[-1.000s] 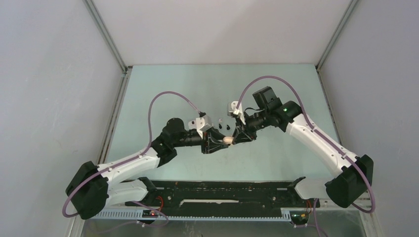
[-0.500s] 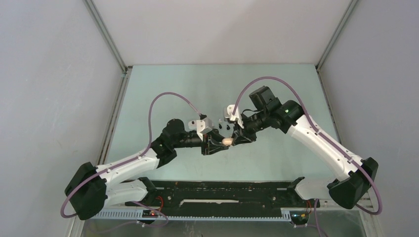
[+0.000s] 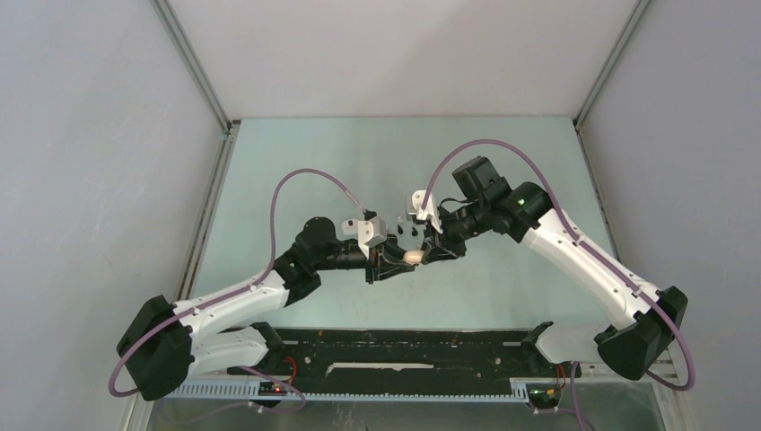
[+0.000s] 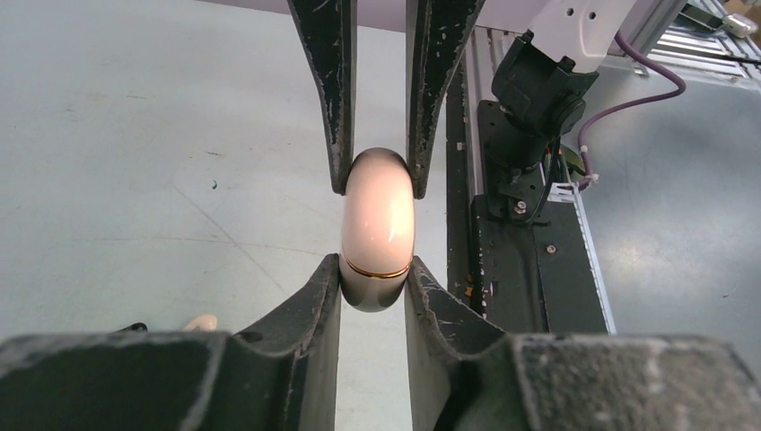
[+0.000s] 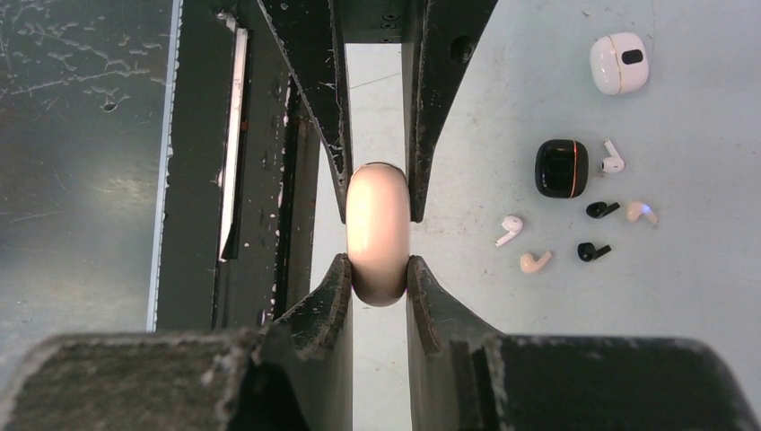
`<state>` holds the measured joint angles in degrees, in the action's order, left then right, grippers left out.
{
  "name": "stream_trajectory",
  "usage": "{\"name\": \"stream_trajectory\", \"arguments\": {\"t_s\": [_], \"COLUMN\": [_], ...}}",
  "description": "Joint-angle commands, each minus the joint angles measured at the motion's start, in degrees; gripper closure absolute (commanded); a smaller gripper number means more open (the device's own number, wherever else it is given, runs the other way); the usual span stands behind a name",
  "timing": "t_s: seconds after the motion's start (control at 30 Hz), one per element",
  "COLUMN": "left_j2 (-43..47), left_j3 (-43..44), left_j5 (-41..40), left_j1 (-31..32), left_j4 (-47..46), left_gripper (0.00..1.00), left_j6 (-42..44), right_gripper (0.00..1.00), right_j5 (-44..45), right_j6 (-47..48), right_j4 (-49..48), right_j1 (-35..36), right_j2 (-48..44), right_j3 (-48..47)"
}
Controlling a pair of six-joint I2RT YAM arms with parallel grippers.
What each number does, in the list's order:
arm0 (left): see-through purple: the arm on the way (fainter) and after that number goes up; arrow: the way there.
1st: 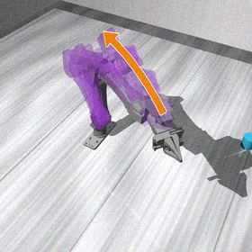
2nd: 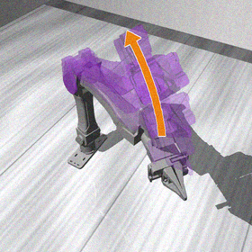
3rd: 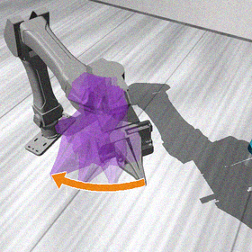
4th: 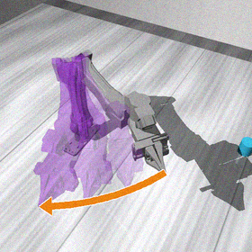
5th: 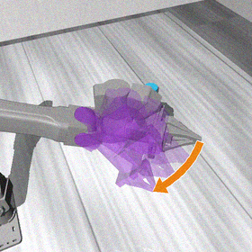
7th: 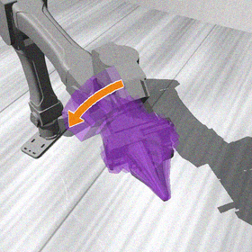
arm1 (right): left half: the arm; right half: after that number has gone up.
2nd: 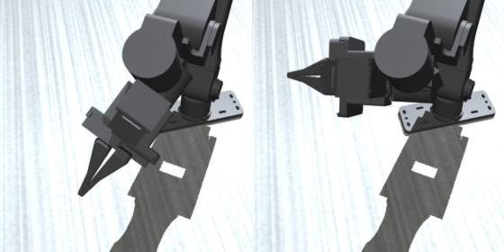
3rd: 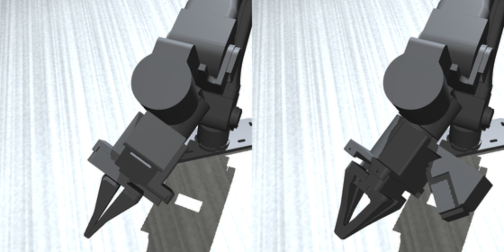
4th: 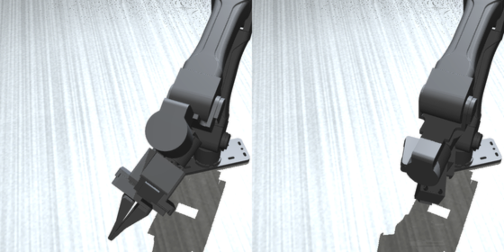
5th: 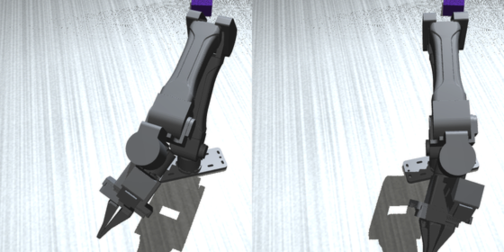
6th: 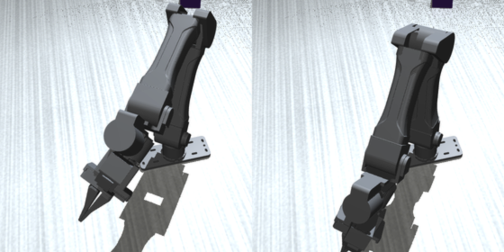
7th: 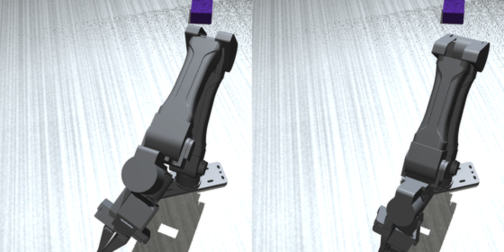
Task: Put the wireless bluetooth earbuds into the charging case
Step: Pass from the right arm to the left, then open the charging case to the charging case.
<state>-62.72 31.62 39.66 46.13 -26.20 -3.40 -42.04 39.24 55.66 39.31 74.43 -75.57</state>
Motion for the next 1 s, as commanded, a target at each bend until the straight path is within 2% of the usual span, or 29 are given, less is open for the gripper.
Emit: {"name": "stream_trajectory", "arguments": {"t_s": [0.0, 0.1, 0.17, 0.37, 0.97], "left_j2": [1.8, 2.1, 2.2, 2.5, 2.7], "left_j3": [2.0, 1.7, 1.5, 0.8, 0.5], "left_j5": [0.3, 0.4, 0.5, 0.9, 1.0], "left_j1": [0.4, 0.5, 0.4, 0.5, 0.4], "left_j4": [-1.0, -1.4, -1.9, -4.0, -4.6], "left_gripper": [0.79, 0.91, 0.99, 1.0, 1.0], "left_j6": [1.8, 2.0, 1.9, 1.5, 1.1], "right_gripper": [0.94, 0.9, 0.84, 0.63, 0.6], "right_j5": [-1.0, -1.7, -1.9, -7.1, -9.0], "right_j6": [-1.3, -2.7, -6.5, -9.1, -14.2], "right_j4": [-0.4, -0.9, -2.6, 3.0, 0.8], "right_j1": [0.4, 0.4, 0.1, -0.9, -5.9], "right_j2": [-0.6, -0.2, 0.6, 5.7, 6.1], "right_j3": [-2.4, -2.4, -2.5, -8.5, -11.8]}}
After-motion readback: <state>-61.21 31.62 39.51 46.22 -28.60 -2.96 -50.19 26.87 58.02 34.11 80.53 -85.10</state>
